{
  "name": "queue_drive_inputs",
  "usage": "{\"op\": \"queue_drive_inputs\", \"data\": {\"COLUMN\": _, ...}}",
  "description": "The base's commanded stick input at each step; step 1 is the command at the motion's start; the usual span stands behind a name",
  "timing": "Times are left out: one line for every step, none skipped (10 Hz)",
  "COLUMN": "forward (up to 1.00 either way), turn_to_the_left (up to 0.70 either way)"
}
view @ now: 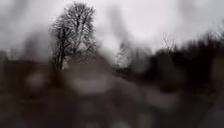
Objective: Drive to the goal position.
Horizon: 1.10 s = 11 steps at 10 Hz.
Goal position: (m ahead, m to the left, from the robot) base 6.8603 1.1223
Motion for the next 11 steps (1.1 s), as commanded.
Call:
{"op": "queue_drive_inputs", "data": {"forward": 0.85, "turn_to_the_left": 0.0}}
{"op": "queue_drive_inputs", "data": {"forward": 0.85, "turn_to_the_left": 0.0}}
{"op": "queue_drive_inputs", "data": {"forward": 0.85, "turn_to_the_left": 0.0}}
{"op": "queue_drive_inputs", "data": {"forward": 0.85, "turn_to_the_left": 0.0}}
{"op": "queue_drive_inputs", "data": {"forward": 0.85, "turn_to_the_left": 0.0}}
{"op": "queue_drive_inputs", "data": {"forward": 0.85, "turn_to_the_left": 0.0}}
{"op": "queue_drive_inputs", "data": {"forward": 0.85, "turn_to_the_left": 0.0}}
{"op": "queue_drive_inputs", "data": {"forward": 0.85, "turn_to_the_left": 0.07}}
{"op": "queue_drive_inputs", "data": {"forward": 0.85, "turn_to_the_left": 0.21}}
{"op": "queue_drive_inputs", "data": {"forward": 0.85, "turn_to_the_left": 0.3}}
{"op": "queue_drive_inputs", "data": {"forward": 0.85, "turn_to_the_left": 0.34}}
